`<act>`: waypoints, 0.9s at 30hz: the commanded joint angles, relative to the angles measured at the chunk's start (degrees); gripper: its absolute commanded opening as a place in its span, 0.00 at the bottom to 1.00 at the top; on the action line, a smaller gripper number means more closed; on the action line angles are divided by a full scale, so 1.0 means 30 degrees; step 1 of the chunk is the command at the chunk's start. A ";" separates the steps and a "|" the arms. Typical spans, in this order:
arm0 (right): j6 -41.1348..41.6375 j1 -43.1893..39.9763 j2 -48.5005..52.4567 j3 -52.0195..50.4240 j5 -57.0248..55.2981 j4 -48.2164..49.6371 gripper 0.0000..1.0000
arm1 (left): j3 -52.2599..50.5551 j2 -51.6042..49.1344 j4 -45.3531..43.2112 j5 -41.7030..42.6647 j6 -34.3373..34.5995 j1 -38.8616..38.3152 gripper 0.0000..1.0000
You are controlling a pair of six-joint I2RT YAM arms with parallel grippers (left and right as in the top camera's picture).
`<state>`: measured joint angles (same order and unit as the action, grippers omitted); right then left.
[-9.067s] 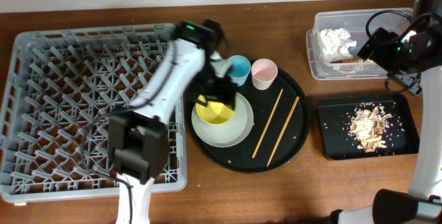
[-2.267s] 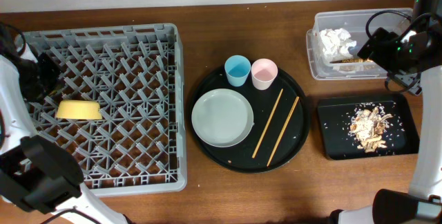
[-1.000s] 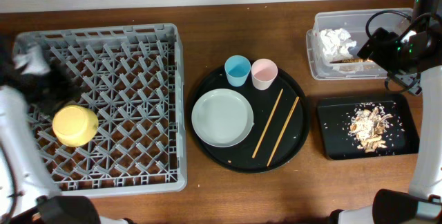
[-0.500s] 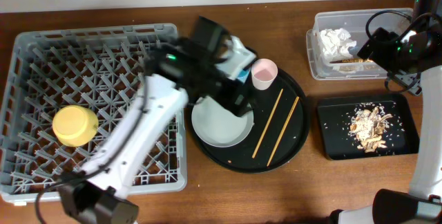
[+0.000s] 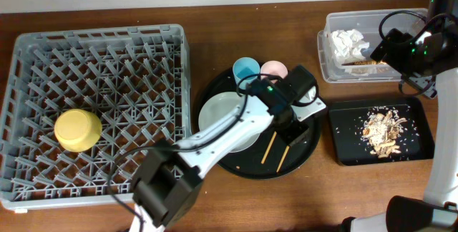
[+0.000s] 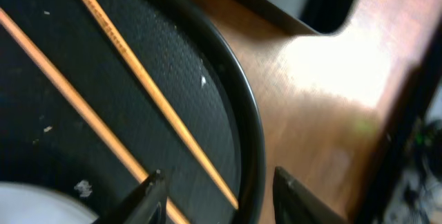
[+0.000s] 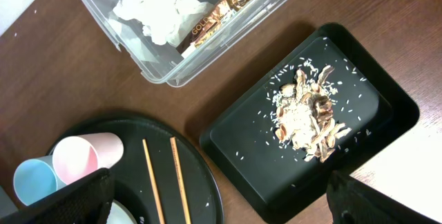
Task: Sort waste into correct bins and load items into the dishwasher rack
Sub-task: 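Grasp one wooden chopstick with the left gripper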
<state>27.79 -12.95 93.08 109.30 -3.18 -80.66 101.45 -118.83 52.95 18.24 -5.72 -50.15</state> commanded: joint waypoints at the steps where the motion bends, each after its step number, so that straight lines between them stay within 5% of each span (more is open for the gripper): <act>1: -0.0175 -0.0036 0.0073 0.0168 -0.0109 -0.0029 0.99 | -0.0022 -0.1202 -0.1188 -0.3126 0.4175 -0.0146 0.30; 8: -0.0175 -0.0036 0.0073 0.0168 -0.0102 -0.0029 0.99 | -0.0022 -0.2317 -0.2798 -0.4590 0.6827 -0.0284 0.30; 27: -0.0175 -0.0036 0.0073 0.0168 -0.0102 -0.0029 0.99 | -0.0022 -0.4575 -0.3242 -0.6506 0.6907 -0.1770 0.30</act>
<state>27.81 -12.95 93.08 109.30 -3.18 -80.66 101.45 -130.63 42.78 -0.34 14.44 -55.48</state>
